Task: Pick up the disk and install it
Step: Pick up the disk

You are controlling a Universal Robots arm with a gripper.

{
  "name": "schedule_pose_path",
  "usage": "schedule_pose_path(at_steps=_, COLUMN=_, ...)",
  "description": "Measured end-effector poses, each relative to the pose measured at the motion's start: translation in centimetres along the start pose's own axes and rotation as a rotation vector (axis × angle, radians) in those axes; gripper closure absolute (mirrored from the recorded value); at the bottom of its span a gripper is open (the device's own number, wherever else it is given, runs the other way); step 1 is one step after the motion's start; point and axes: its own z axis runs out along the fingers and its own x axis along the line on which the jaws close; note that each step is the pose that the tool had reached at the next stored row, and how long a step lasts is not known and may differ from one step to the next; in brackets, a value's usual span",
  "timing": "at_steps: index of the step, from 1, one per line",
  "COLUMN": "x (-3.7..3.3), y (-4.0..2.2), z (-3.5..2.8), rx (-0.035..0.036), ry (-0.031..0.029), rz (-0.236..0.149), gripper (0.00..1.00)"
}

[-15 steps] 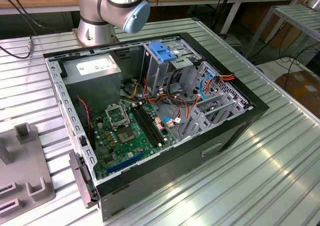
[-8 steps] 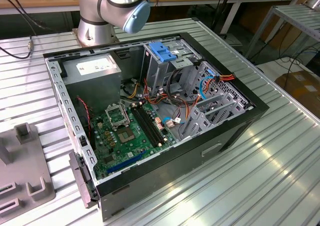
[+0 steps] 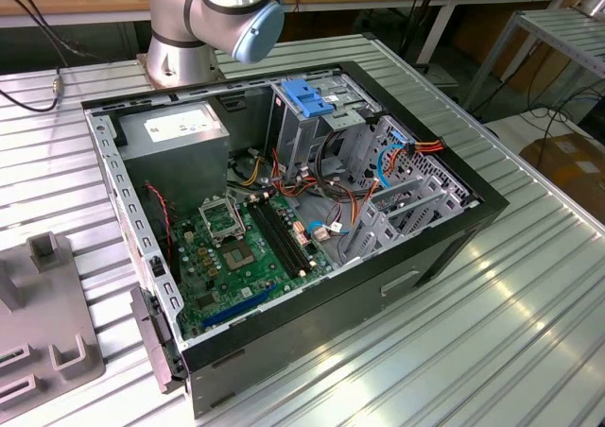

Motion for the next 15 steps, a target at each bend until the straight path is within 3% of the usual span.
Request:
schedule_pose_path(at_steps=4, x=0.01, y=-0.02, z=0.24, rx=0.0025, ry=0.0028, rz=-0.008, gripper=0.67)
schedule_pose_path(at_steps=6, x=-0.02, y=-0.02, z=0.47, rx=0.0037, ry=0.0046, rz=-0.01, gripper=0.55)
schedule_pose_path(at_steps=15, x=-0.24, y=-0.01, z=1.33, rx=0.0069, ry=0.0052, rz=-0.024, gripper=0.55)
